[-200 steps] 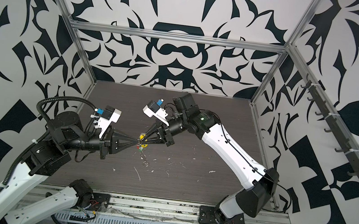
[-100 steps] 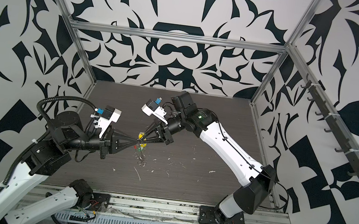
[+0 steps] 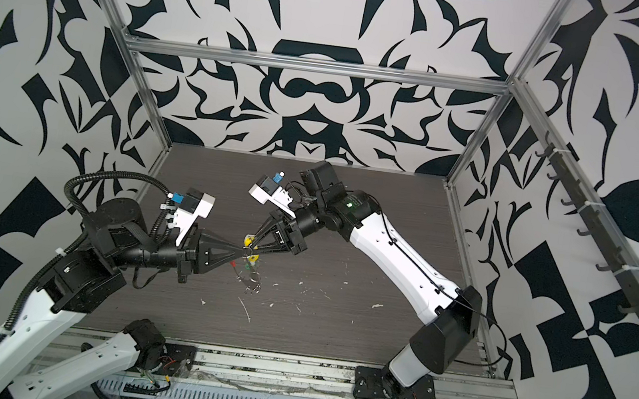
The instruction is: Remove the keys from the keyring
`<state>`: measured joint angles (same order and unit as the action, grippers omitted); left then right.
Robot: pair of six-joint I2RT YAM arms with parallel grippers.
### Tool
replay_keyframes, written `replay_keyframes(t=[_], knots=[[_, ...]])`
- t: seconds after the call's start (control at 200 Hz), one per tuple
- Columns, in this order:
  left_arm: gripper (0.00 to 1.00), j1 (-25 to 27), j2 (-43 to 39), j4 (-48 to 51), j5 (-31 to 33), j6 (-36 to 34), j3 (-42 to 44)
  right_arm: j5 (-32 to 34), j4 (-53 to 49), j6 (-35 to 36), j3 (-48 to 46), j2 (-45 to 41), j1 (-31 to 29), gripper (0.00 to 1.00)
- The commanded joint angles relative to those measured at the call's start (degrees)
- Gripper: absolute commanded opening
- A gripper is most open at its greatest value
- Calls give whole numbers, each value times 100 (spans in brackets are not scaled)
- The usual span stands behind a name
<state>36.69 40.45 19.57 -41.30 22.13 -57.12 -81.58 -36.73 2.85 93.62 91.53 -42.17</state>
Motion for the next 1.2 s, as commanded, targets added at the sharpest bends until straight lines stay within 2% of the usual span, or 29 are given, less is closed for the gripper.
replay_keyframes(t=[0.0, 0.095, 1.195], knots=[[0, 128, -274, 378, -1052, -191, -209, 161, 1199, -624, -92, 67, 228, 0], [0, 134, -348, 270, -1071, -157, -207, 75, 1570, -924, -225, 58, 227, 0], [0, 128, -1039, -276, -633, 125, -109, 129, 2052, -1084, -835, -47, 258, 0]])
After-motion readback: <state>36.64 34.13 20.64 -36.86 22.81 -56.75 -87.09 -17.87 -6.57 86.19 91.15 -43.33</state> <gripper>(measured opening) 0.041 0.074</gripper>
